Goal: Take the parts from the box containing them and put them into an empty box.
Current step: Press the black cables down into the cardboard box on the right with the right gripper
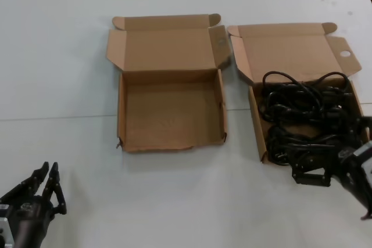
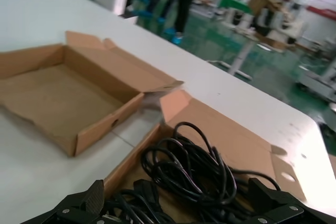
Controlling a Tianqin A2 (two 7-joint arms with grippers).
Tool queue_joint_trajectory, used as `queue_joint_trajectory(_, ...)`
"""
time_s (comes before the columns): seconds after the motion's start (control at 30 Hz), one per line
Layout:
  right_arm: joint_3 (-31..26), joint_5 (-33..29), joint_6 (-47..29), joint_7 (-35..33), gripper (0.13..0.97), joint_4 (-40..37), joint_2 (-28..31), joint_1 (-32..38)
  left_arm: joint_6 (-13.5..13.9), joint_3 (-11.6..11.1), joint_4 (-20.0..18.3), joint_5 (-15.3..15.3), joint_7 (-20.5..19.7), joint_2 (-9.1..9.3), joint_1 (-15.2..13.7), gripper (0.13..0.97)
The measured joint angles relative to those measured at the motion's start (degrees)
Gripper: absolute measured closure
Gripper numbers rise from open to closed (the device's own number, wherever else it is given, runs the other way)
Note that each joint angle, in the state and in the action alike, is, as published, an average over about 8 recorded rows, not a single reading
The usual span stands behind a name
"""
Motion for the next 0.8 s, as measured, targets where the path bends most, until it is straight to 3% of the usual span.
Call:
queue_joint_trajectory(0.23, -16.77, 3.24, -2.53, 0.0, 0.129, -1.58, 7.18, 16.86, 0.0, 0.0, 0.0, 0.0, 0.0, 0.0, 0.0, 0.883)
queue_joint_trajectory(0.37, -21.89, 0.21, -7.51, 0.0, 0.129, -3.44, 8.71, 23.98, 0.0, 0.0, 0.0, 0.0, 0.0, 0.0, 0.0, 0.924)
queue_joint_trajectory(0.8, -24.63, -31.94, -33.84, 0.0, 0.129, -11.93, 6.5, 38.48, 0.0, 0.0, 0.0, 0.0, 0.0, 0.0, 0.0, 0.94)
